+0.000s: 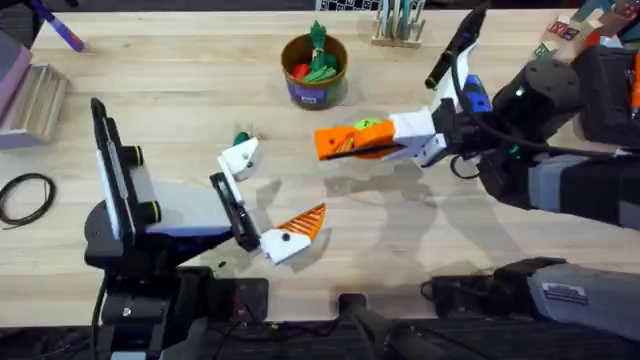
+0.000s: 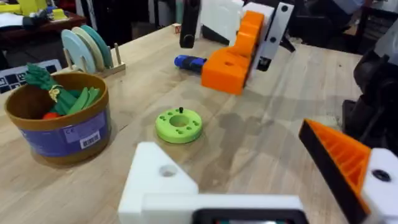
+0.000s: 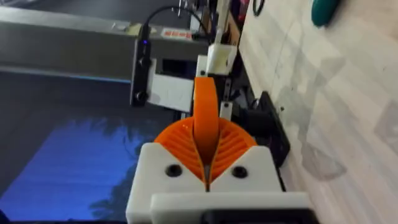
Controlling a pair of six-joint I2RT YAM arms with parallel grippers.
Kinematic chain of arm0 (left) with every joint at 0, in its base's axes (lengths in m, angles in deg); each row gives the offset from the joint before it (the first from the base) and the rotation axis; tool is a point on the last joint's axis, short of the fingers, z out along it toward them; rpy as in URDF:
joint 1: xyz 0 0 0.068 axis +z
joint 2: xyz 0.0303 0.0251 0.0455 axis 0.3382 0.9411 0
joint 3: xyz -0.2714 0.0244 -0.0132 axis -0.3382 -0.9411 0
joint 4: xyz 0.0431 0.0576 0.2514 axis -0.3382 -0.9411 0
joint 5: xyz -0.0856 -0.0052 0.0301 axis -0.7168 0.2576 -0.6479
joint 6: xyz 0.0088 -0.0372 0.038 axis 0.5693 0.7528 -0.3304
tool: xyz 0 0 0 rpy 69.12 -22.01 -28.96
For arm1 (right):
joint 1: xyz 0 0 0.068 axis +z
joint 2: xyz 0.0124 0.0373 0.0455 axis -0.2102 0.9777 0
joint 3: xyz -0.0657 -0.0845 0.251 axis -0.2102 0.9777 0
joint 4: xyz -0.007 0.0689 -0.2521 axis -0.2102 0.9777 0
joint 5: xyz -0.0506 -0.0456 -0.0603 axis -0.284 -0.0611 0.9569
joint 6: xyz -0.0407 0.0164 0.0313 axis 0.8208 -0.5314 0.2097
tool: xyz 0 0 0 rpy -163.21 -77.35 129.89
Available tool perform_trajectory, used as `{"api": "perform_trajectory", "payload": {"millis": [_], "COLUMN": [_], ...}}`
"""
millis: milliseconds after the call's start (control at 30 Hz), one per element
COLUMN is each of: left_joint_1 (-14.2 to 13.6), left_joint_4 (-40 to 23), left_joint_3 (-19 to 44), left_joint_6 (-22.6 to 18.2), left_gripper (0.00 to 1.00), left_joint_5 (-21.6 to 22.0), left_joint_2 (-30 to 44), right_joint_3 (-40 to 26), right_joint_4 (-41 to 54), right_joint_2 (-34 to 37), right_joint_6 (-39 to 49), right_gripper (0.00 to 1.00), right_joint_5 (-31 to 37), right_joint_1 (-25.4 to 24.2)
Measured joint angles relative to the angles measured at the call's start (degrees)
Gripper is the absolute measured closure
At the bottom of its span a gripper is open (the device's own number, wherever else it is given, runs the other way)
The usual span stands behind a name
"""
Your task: Pick up the gripper from the table and insert it into the empty holder that is missing its gripper. Then pick up a screw, insert it into the mounting hole, and use the screwdriver to tighten it. Finally, clean up the table by picking up the vegetable and placing it into the bucket.
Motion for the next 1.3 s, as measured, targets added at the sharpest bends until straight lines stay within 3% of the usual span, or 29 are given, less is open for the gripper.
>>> {"api": "perform_trajectory", "payload": {"millis": [233, 467, 767, 1300], "left_joint_1": [0.00, 0.00, 0.00, 0.00], "left_joint_4": [0.00, 0.00, 0.00, 0.00], "left_joint_3": [0.00, 0.00, 0.00, 0.00], "left_joint_6": [0.00, 0.00, 0.02, 0.00], "left_gripper": [0.015, 0.014, 0.015, 0.015], "left_joint_5": [0.00, 0.00, 0.00, -0.02], "left_joint_2": [0.00, 0.00, 0.00, 0.00], "right_joint_3": [-1.16, -8.49, -14.74, -20.25], "right_joint_4": [-0.13, -0.15, -0.13, -0.13], "right_joint_2": [1.43, 9.45, 18.57, 25.10], "right_joint_6": [-0.85, -0.89, 0.00, 1.32], "right_gripper": [0.993, 0.993, 0.993, 0.993], "right_joint_5": [-4.42, -8.16, -8.44, -8.44], "right_joint_1": [0.15, 4.23, 8.92, 14.80]}}
